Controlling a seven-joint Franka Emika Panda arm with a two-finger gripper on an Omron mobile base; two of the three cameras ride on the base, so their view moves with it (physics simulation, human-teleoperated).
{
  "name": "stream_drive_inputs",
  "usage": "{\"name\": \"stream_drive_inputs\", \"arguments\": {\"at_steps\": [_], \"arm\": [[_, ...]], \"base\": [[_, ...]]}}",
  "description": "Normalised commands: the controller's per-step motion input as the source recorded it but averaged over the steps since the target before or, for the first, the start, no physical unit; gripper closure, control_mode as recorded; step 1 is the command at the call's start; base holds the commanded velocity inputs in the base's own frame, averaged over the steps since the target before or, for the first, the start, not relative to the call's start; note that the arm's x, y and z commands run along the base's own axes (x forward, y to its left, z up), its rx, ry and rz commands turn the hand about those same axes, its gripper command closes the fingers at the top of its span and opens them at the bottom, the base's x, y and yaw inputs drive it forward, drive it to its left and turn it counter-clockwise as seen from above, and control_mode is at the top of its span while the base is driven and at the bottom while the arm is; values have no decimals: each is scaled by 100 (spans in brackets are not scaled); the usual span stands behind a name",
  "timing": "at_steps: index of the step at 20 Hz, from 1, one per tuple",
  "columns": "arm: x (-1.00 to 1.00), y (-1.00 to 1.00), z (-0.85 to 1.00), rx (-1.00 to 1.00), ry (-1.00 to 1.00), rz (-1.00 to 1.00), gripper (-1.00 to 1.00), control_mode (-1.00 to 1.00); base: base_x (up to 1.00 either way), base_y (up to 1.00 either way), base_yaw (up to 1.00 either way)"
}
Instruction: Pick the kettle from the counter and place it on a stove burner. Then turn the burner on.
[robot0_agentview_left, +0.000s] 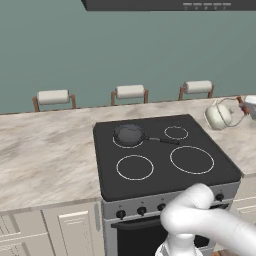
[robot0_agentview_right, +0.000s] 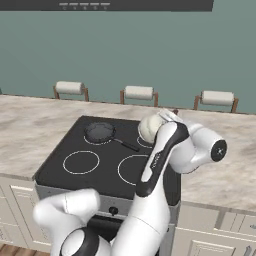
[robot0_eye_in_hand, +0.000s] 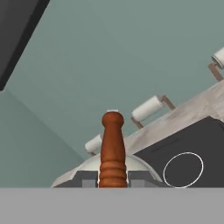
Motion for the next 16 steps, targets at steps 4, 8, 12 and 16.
{"name": "stream_drive_inputs", "arguments": {"at_steps": [4, 8, 12, 16], "arm": [[5, 98, 34, -20, 23, 0, 100, -100], [0, 71, 15, -33, 50, 0, 100, -100], [2, 51, 1, -30, 63, 0, 100, -100], [3, 23, 0, -16, 34, 0, 100, -100]], "base": [[0, 0, 0], [0, 0, 0], [0, 0, 0], [0, 0, 0]]}}
